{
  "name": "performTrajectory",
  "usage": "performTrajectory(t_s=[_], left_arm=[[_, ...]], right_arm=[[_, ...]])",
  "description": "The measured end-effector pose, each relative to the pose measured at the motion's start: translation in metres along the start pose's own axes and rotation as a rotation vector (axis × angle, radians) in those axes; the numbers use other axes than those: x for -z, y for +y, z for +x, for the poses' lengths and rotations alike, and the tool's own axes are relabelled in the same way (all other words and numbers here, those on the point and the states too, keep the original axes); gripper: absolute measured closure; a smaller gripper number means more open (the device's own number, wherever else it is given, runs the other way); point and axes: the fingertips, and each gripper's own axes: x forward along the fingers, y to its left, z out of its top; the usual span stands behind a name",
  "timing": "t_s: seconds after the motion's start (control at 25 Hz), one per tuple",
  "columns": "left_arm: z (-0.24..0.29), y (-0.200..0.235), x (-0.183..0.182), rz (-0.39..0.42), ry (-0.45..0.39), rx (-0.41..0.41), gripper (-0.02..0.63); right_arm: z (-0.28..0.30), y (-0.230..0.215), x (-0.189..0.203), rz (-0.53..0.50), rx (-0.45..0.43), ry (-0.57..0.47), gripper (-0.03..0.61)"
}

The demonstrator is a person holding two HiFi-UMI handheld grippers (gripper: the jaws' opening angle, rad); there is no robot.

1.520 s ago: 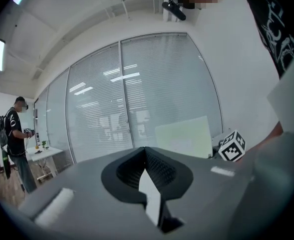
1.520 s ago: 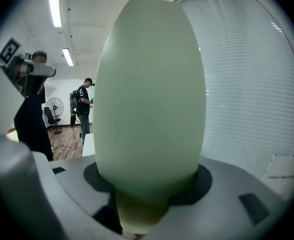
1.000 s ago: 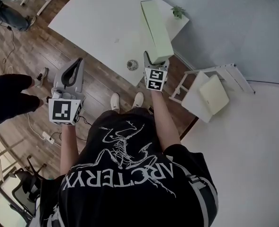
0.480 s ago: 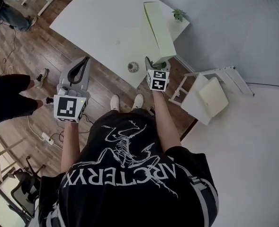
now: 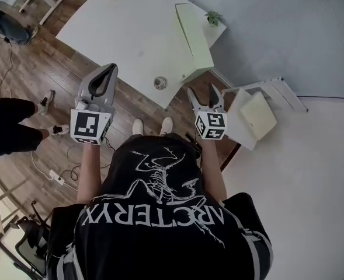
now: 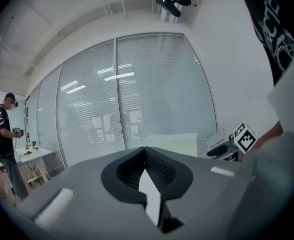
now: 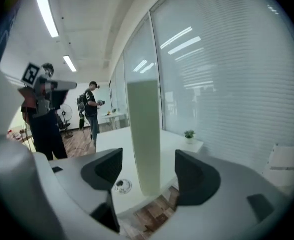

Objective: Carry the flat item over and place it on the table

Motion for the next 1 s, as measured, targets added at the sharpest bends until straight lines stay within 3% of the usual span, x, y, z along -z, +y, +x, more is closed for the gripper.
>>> performTrajectory(t_s=[0.28, 0.4, 0.52, 0.76, 1.0], left_arm=[[0.010, -0.010, -0.022, 0.011, -0.068, 0.043, 0.604], [0.012, -0.013, -0.032, 0.018, -0.095, 0.052, 0.604], [0.013, -0.014, -0.040, 0.028, -0.112, 0.057, 0.604], [0.016, -0.015, -0.054, 0.043, -0.138, 0.064, 0.604], [0.015, -0.018, -0.056, 0.052, -0.142, 0.064, 0.604]], right_arm=[[-0.050, 0.013, -0.150, -0.119, -0.024, -0.317, 0.287], [-0.057, 0.021, -0.187, -0.181, -0.018, -0.402, 0.410], [-0.053, 0.027, -0.202, -0.236, 0.015, -0.431, 0.515], [-0.049, 0.034, -0.217, -0.242, 0.043, -0.469, 0.563], [-0.049, 0.036, -0.214, -0.243, 0.031, -0.458, 0.566]])
